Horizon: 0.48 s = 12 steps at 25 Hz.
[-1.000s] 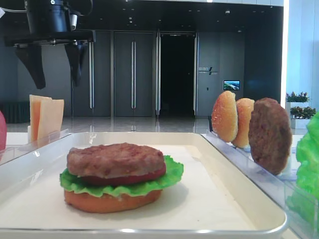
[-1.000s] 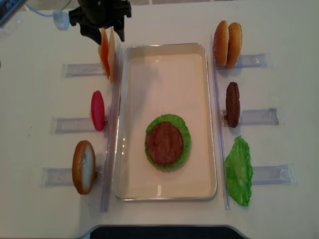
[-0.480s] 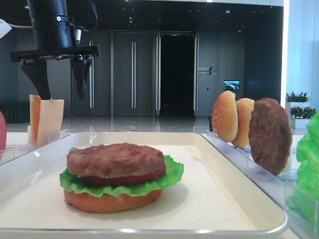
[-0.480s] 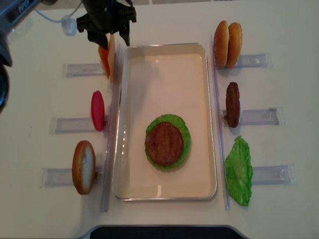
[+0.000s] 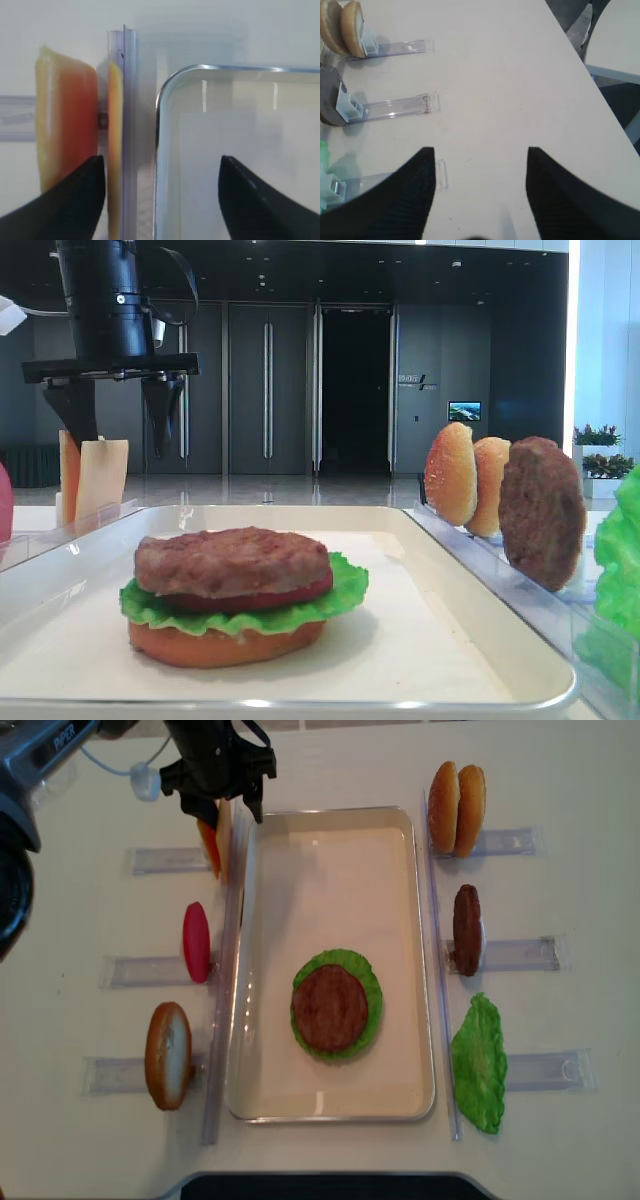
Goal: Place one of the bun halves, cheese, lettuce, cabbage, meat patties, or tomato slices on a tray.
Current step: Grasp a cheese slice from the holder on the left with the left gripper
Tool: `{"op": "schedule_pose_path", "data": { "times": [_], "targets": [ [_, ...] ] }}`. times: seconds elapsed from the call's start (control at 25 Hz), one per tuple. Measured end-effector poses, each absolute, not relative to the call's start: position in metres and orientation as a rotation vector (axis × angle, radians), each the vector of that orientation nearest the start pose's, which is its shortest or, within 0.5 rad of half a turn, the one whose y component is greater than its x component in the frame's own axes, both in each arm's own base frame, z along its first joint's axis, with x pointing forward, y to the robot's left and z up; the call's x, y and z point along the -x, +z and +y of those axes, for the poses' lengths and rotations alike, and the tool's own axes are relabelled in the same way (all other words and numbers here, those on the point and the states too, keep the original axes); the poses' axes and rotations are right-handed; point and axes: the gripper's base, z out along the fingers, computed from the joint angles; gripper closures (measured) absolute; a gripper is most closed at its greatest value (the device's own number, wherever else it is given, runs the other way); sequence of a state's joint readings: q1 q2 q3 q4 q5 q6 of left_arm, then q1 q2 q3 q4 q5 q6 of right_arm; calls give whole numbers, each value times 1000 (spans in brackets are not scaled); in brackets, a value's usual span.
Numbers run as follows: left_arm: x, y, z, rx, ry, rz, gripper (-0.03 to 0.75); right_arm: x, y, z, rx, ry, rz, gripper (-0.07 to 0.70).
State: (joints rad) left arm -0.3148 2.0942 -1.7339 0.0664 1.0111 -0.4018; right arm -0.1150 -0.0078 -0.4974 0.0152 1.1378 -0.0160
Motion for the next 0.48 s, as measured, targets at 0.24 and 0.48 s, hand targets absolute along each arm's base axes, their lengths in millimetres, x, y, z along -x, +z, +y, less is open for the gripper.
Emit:
{"op": "schedule_pose_path", "data": {
  "times": [0.24, 0.48],
  "targets": [
    [-429, 209, -132, 68, -19, 2857, 184, 9, 270, 2, -103, -60, 2114, 217],
    [-429, 209, -131, 63, -7, 2857, 318, 9, 270, 2, -103, -60, 2114, 217]
  ]
}}
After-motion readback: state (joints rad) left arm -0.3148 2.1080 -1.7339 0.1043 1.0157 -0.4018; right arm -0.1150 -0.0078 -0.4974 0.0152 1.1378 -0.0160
